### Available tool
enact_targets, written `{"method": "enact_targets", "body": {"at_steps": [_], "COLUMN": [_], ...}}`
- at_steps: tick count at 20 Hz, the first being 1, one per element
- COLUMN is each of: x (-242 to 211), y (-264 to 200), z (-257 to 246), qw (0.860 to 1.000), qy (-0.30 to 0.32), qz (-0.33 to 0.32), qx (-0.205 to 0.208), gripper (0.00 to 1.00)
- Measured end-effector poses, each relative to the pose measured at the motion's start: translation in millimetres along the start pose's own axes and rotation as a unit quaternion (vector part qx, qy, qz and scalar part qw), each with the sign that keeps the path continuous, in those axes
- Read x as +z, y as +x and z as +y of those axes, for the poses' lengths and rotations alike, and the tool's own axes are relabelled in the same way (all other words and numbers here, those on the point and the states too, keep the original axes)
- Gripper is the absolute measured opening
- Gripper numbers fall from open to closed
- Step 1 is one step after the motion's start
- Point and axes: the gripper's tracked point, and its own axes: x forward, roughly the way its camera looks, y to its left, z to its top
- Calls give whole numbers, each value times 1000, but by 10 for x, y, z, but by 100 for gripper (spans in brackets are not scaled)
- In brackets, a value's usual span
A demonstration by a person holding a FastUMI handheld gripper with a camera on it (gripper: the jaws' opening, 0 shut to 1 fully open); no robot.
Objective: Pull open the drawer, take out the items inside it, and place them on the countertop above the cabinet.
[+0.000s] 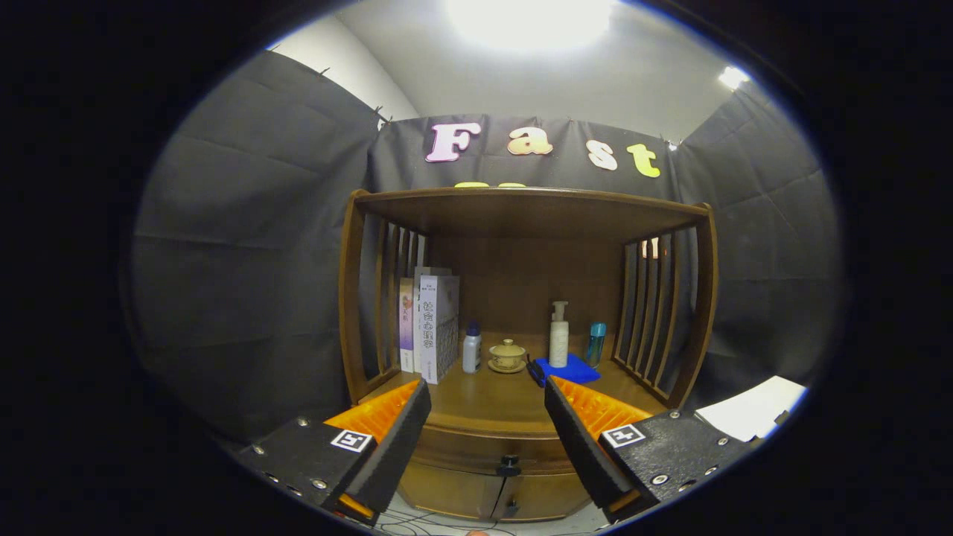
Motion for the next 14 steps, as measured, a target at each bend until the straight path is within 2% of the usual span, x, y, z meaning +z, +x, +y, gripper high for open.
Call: {"method": "enact_targets", "body": {"at_steps": [5, 14], "x": [67, -132], "y": [-16, 146], "z": [-100, -170], "qw": [1000, 1000], "qy": [-1, 15], "qz": [-15, -9], "qx": [-18, -14], "gripper": [96, 96]}}
